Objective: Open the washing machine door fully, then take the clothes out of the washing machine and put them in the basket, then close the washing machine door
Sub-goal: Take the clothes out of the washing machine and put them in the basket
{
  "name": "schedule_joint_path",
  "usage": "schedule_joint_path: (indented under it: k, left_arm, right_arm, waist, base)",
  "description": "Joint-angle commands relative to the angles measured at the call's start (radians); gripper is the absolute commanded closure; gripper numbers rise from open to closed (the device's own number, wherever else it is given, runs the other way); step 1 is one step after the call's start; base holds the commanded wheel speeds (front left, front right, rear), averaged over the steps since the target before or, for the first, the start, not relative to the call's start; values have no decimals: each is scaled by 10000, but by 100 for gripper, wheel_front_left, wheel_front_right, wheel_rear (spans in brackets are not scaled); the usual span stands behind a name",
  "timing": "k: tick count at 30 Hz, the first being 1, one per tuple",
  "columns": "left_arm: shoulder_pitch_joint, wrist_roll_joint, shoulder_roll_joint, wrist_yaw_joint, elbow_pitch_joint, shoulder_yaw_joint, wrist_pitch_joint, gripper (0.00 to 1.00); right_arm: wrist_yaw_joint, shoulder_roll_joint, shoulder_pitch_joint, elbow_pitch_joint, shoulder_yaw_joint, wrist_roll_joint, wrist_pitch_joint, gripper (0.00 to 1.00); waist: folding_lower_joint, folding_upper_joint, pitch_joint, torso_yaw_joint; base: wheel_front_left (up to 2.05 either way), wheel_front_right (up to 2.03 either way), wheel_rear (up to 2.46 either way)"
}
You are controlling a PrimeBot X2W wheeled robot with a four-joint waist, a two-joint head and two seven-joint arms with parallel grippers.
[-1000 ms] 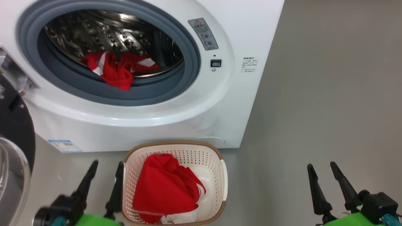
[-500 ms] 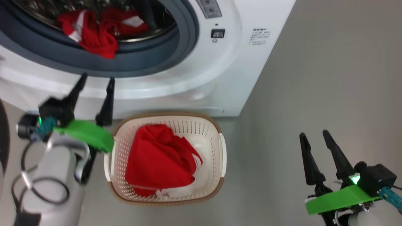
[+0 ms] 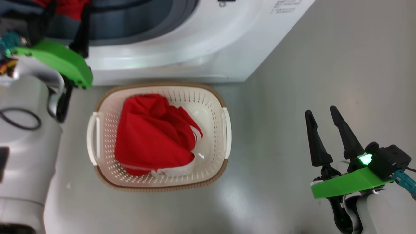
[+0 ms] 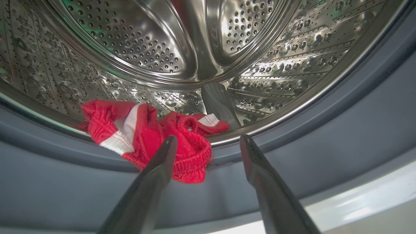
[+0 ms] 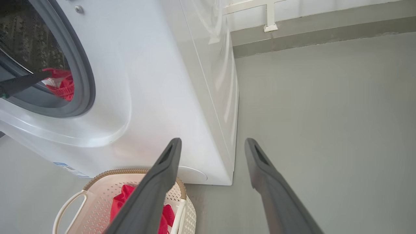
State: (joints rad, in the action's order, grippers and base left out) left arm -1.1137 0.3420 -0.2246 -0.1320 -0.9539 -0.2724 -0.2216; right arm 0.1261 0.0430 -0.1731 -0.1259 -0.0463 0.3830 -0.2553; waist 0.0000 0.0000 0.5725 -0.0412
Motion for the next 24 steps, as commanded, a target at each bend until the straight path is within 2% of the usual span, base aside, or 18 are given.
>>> schedule_joint_path:
  k: [1, 13, 23, 24]
  left_arm:
    - [-374, 150, -508, 13, -60, 73, -30, 0]
    - [-2045, 203, -768, 13, -1829, -900, 126, 0]
    - [-2639, -13, -909, 26, -2854, -1434, 92, 0]
    - [-2668, -38, -919, 49, -2897, -1468, 60, 9]
  right_arm:
    - [46, 72, -74, 255, -281, 138, -65, 0]
    - [46, 72, -362, 256, -514, 186, -65, 0]
    - [46, 72, -445, 269, -711, 264, -65, 0]
    - [46, 72, -445, 280, -707, 271, -65, 0]
  waist:
    - [0, 0, 597, -126]
    - [0, 0, 983, -265]
    - [0, 0, 1032, -442]
    - [0, 0, 1025, -447]
  base:
    - [0, 0, 0]
    - [0, 0, 0]
    - [0, 0, 0]
    - [0, 0, 0]
